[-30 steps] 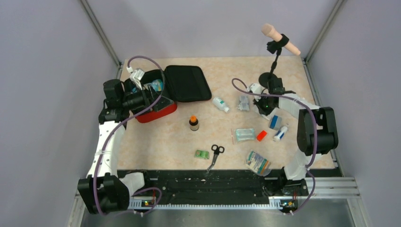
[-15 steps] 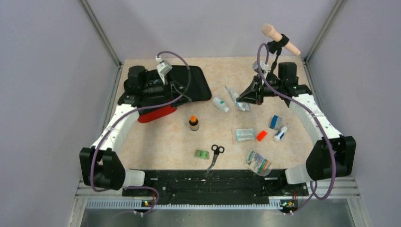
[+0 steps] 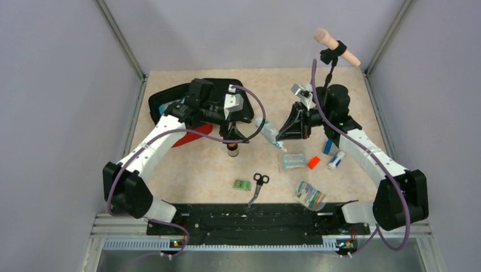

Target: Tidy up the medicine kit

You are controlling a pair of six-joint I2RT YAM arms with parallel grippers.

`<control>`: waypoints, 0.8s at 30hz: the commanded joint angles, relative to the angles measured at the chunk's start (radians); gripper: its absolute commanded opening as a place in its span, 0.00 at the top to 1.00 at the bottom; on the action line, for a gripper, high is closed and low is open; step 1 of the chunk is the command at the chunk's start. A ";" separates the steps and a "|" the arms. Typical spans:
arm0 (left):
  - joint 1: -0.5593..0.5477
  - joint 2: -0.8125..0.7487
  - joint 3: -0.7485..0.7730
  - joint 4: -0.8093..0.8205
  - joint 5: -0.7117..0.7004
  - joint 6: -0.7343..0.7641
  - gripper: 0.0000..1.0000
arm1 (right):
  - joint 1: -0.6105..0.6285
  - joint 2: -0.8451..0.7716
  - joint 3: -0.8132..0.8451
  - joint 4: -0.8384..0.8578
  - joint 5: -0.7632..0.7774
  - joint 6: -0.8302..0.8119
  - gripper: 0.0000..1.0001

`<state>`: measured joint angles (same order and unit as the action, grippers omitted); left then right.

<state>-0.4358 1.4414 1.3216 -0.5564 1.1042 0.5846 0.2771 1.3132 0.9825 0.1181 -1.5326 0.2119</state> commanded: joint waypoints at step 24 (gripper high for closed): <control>-0.096 0.051 0.116 -0.050 -0.021 0.035 0.48 | 0.038 0.036 -0.090 0.645 -0.121 0.515 1.00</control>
<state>-0.5320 1.5146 1.4326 -0.6727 1.0836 0.6785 0.3058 1.3403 0.8963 0.7174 -1.5589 0.7200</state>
